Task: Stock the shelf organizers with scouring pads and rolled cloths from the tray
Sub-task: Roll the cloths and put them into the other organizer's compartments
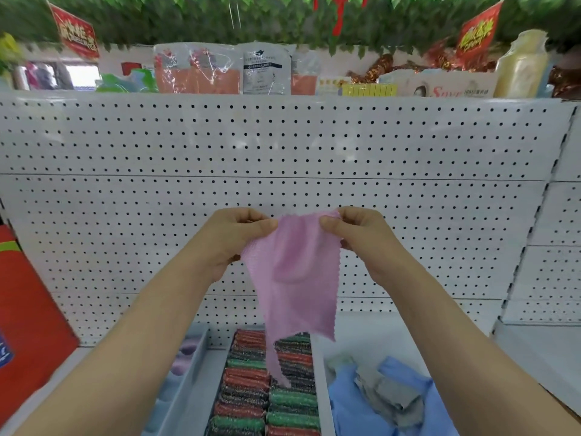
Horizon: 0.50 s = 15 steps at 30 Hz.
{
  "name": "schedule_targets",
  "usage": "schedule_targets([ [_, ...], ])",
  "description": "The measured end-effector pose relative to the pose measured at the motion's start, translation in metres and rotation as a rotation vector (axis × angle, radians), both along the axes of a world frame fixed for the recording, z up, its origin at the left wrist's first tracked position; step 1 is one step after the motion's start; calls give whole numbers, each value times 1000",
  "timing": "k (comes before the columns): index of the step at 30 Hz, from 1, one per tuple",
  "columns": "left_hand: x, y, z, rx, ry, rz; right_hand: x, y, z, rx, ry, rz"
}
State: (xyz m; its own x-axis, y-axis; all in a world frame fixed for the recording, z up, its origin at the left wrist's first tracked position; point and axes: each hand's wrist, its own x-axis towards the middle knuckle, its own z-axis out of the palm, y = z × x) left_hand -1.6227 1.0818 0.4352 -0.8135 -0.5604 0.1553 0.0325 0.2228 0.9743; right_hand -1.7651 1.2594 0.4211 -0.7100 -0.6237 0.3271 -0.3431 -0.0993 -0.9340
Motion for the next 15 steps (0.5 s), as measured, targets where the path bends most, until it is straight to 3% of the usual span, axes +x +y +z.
schedule_targets([
  [6,2,0,1,21,61,-44,7,-5,-4,-59,-54,-56],
  [10,11,-14,2,-375,-49,32,-10,6,-4,-72,-100,-172],
  [15,23,-19,17,-743,-49,115,-12,21,2,-199,-126,122],
])
